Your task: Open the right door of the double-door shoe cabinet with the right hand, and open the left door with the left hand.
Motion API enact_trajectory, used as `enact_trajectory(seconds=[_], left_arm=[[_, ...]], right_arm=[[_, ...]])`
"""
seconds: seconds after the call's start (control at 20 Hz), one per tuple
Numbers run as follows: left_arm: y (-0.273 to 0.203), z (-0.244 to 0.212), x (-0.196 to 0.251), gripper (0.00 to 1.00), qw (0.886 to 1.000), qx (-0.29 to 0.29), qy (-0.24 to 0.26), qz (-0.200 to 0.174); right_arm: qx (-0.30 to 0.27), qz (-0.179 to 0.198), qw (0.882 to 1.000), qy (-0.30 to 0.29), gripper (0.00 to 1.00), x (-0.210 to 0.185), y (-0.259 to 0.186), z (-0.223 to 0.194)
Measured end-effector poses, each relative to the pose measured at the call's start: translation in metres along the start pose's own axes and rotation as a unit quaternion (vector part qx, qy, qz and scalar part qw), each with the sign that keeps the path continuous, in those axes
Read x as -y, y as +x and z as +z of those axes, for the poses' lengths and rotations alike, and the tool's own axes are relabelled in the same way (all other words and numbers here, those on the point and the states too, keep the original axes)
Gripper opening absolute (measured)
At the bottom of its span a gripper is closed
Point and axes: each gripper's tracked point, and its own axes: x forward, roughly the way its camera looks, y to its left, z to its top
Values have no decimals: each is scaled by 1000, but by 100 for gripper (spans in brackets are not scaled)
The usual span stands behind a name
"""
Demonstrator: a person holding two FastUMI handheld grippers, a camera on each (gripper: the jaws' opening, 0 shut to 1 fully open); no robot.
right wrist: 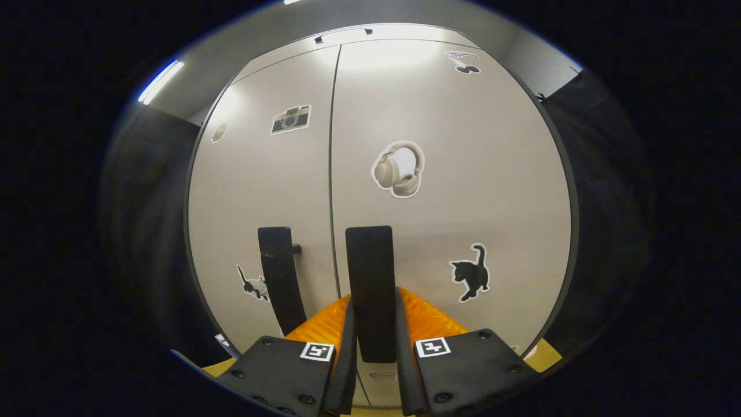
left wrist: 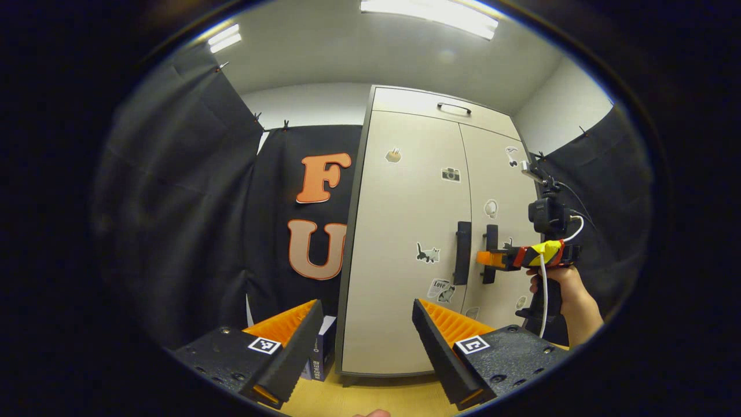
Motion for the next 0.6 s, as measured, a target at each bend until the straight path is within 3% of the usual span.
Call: enact_trajectory(seconds=[0.1,0.15,0.2,0.45,0.6], left_arm=[[-2,-2,0,94,1000,-3,-11,4],[-5,-3,0,94,1000,-6,-16,4],[-7,-3,-1,94,1000,-8,-17,6],[-27,4,-14,94,999,-1,-10,36],[-32,0,-17,94,999,-8,-9,50]], right_arm=[[-3,5,1000,-4,32,-1,0,-1],[-10,9,1000,3,37,-1,-1,-3],[-19,13,1000,9,32,-1,-2,-6],[-34,23,999,22,33,-1,-14,-7],[-42,47,998,27,25,-2,-26,-7]])
